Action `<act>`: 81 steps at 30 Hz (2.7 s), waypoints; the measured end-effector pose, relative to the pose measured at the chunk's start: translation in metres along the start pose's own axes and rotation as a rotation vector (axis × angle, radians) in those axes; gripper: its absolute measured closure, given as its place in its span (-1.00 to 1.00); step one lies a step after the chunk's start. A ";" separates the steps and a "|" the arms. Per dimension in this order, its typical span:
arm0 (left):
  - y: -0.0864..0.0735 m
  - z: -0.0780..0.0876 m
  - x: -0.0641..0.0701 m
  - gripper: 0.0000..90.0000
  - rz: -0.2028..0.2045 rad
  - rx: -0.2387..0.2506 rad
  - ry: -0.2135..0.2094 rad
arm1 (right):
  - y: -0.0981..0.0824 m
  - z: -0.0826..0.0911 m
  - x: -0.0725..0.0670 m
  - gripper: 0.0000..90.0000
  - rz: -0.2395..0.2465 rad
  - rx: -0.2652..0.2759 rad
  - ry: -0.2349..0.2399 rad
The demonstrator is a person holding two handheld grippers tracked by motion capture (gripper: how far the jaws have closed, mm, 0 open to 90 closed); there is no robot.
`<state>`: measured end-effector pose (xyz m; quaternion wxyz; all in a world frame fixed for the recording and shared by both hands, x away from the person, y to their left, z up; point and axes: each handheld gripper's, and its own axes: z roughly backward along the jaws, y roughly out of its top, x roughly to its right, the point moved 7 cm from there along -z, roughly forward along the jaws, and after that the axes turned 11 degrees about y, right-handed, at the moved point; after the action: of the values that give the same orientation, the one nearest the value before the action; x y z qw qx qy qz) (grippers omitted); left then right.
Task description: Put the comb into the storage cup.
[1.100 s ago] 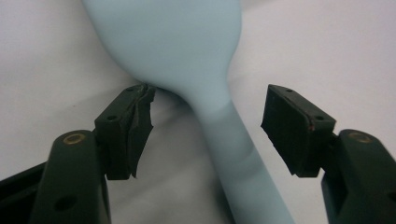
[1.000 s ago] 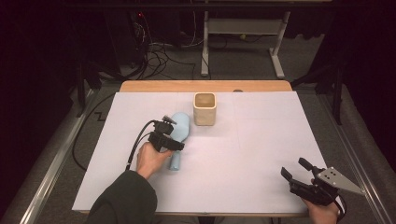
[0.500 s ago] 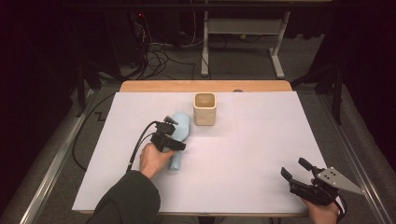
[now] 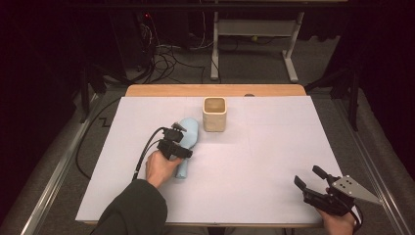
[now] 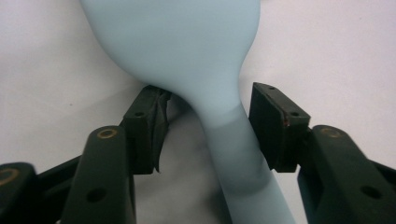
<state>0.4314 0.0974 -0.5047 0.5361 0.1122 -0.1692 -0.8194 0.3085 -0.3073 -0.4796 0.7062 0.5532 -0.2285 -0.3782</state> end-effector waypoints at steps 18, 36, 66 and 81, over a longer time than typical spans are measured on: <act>-0.002 0.001 -0.012 0.45 -0.008 -0.027 0.013 | 0.000 0.000 0.000 -0.49 -0.003 -0.001 0.005; -0.002 0.002 -0.018 0.54 -0.022 -0.047 0.011 | 0.000 -0.001 -0.001 -0.49 -0.007 0.000 0.018; -0.020 0.031 -0.022 0.54 -0.146 0.097 0.069 | 0.001 -0.001 -0.001 -0.49 -0.009 0.005 0.021; -0.035 0.050 -0.019 0.54 -0.171 0.180 -0.003 | 0.001 -0.002 -0.002 -0.50 -0.001 0.010 0.023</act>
<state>0.3910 0.1353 -0.4729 0.4518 0.1728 -0.2325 -0.8438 0.3089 -0.3041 -0.4789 0.7059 0.5609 -0.2221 -0.3710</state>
